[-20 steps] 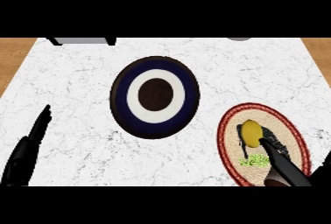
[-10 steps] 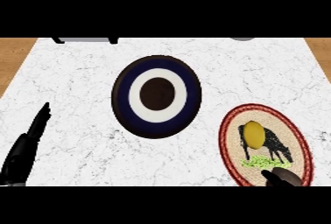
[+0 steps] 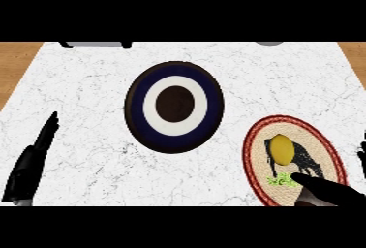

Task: Pick the lemon from the placemat and place it in the plate

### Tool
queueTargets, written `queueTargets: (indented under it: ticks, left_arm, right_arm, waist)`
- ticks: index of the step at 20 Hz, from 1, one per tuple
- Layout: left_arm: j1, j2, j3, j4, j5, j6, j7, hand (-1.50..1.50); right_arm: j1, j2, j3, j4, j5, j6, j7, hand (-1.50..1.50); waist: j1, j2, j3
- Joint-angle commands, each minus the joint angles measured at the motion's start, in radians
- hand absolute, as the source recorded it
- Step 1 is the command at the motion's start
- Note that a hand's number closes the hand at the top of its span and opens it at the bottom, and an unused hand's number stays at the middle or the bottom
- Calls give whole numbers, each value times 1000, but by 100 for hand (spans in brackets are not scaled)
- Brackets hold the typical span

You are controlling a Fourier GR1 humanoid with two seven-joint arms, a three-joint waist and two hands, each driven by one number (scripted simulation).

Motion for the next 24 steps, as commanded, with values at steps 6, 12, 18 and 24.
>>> queueTargets:
  ticks: [6, 12, 18, 24]
  left_arm:
    - [15, -21, 39, -9, -6, -21, -3, 0]
    - [39, -21, 67, -37, -38, -67, -4, 0]
    - [0, -75, 99, 17, -71, -90, 1, 0]
    - [46, -138, 106, 59, -137, -61, -104, 0]
  right_arm:
    - [-130, -38, 23, 154, -63, 245, 94, -150]
    - [-232, 97, 67, 350, 14, 280, 23, -150]
    - [-227, 117, -8, 369, -32, 417, -30, -150]
    - [-227, 163, -57, 509, -21, 469, -141, -150]
  waist:
    - [-8, -2, 2]
    - [-6, -3, 2]
    - [-12, -3, 2]
    - [-12, -3, 2]
